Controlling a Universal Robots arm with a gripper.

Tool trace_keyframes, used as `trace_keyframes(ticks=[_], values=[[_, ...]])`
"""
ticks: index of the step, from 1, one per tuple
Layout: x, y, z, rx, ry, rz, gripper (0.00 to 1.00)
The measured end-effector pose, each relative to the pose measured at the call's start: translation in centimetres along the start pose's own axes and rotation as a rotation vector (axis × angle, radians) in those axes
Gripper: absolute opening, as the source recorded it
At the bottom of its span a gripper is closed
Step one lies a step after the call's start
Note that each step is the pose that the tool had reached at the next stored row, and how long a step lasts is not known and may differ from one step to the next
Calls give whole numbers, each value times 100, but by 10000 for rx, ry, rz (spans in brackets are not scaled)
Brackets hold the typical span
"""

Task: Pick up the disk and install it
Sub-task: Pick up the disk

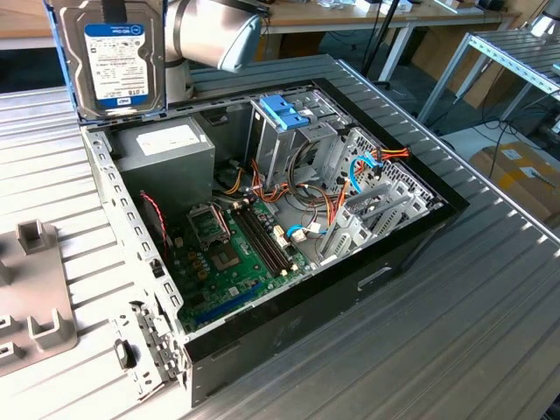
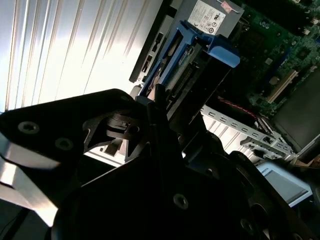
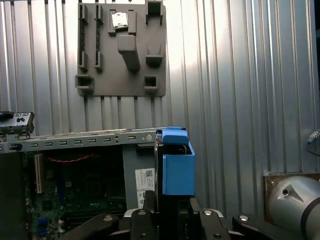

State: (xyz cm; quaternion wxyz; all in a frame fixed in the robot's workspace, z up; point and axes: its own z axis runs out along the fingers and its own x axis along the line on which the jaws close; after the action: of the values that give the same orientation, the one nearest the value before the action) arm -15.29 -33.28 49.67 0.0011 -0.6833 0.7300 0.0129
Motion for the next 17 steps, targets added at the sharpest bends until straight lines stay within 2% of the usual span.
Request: trace_keyframes(ticks=[4, 7, 9, 12, 14, 16, 17], values=[[-8, -122, -2, 0, 1, 0, 35], [-15, -229, -4, 0, 0, 0, 35], [-22, -332, -6, 0, 0, 1, 35], [-28, -421, -7, 0, 1, -1, 35], [-36, -539, -9, 0, 1, -1, 35], [-41, -625, -10, 0, 0, 0, 35], [-46, -694, -11, 0, 0, -1, 35]])
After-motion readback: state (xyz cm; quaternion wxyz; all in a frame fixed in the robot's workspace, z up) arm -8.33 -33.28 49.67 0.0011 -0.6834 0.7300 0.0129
